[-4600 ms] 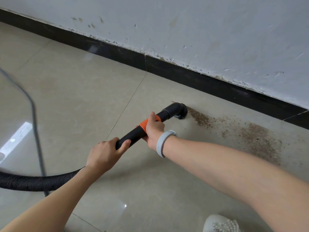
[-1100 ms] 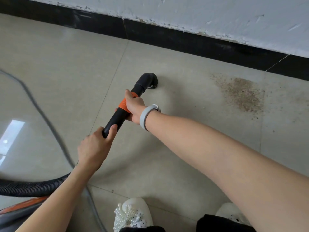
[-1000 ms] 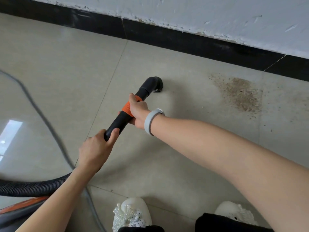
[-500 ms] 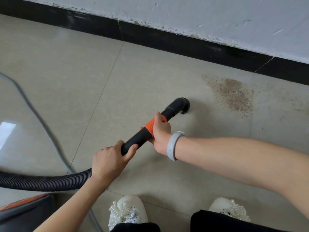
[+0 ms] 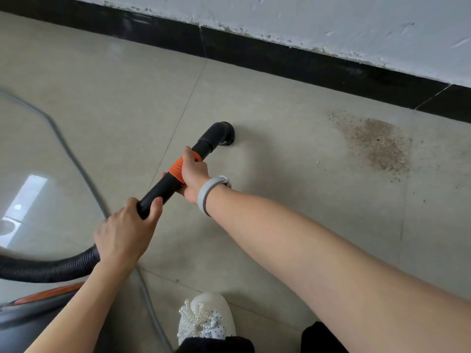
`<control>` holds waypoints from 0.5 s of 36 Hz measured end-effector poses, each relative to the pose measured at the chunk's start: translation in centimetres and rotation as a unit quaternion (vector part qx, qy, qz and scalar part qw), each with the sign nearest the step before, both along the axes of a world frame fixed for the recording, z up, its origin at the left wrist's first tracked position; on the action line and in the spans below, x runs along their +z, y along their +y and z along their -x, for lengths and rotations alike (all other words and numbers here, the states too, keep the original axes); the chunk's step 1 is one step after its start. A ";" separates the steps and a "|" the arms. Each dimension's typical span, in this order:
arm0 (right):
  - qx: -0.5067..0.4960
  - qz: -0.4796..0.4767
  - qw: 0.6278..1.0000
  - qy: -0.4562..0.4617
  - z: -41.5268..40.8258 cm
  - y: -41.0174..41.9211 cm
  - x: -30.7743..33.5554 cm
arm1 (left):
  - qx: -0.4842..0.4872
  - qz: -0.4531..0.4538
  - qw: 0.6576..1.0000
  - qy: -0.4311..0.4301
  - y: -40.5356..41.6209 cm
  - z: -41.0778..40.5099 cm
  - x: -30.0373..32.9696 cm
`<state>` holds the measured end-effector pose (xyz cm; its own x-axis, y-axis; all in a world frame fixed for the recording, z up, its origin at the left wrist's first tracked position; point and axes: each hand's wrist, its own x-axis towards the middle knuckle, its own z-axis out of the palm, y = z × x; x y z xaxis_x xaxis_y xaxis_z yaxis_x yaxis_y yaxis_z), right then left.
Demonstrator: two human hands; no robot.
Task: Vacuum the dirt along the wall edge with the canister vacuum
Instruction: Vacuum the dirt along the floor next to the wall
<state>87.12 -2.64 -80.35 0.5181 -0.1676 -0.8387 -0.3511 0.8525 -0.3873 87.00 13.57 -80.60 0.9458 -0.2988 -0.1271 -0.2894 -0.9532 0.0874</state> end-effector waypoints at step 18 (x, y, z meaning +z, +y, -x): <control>0.152 0.098 0.983 0.026 6.1 -6.4 -2.7 | -0.222 0.016 0.970 0.097 -2.1 0.1 -1.8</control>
<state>81.03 -9.06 -83.04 0.5270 -0.1728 -0.8321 -0.6011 0.6163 -0.5087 86.92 11.42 -82.43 0.6822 -0.6783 -0.2730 -0.6461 -0.7340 0.2092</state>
